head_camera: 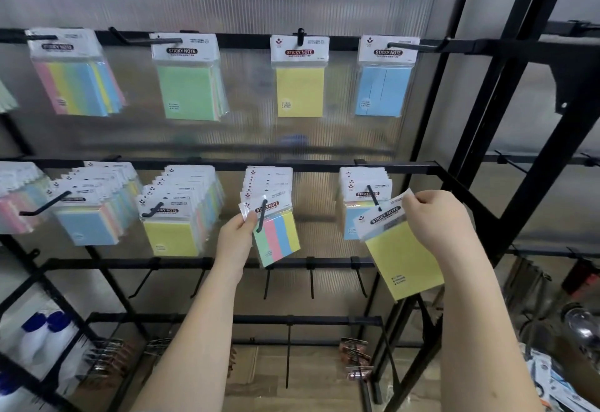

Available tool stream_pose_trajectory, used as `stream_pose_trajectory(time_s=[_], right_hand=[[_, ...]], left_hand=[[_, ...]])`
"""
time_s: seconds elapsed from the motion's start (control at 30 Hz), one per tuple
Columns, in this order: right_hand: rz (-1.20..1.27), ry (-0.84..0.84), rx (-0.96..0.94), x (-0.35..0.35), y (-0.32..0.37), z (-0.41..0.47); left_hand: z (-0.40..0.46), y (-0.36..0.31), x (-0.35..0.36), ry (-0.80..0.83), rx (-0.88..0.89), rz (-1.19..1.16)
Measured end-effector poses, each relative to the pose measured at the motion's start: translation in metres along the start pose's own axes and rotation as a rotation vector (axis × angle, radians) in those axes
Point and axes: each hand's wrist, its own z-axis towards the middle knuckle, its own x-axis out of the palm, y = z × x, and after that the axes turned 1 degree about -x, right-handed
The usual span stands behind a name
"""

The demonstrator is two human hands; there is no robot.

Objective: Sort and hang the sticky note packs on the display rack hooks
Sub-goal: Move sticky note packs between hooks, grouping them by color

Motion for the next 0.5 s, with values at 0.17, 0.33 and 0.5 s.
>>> stream_pose_trajectory(time_s=[0.17, 0.33, 0.5], right_hand=[[0.145, -0.009, -0.039, 0.0, 0.002, 0.0], [0.299, -0.063, -0.064, 0.002, 0.007, 0.002], [0.361, -0.136, -0.109, 0.009, 0.013, 0.007]], left_hand=[[0.002, 0.002, -0.008, -0.084, 0.086, 0.134], [-0.002, -0.001, -0.02, -0.063, 0.176, 0.252], [-0.015, -0.007, -0.037, -0.002, 0.288, 0.43]])
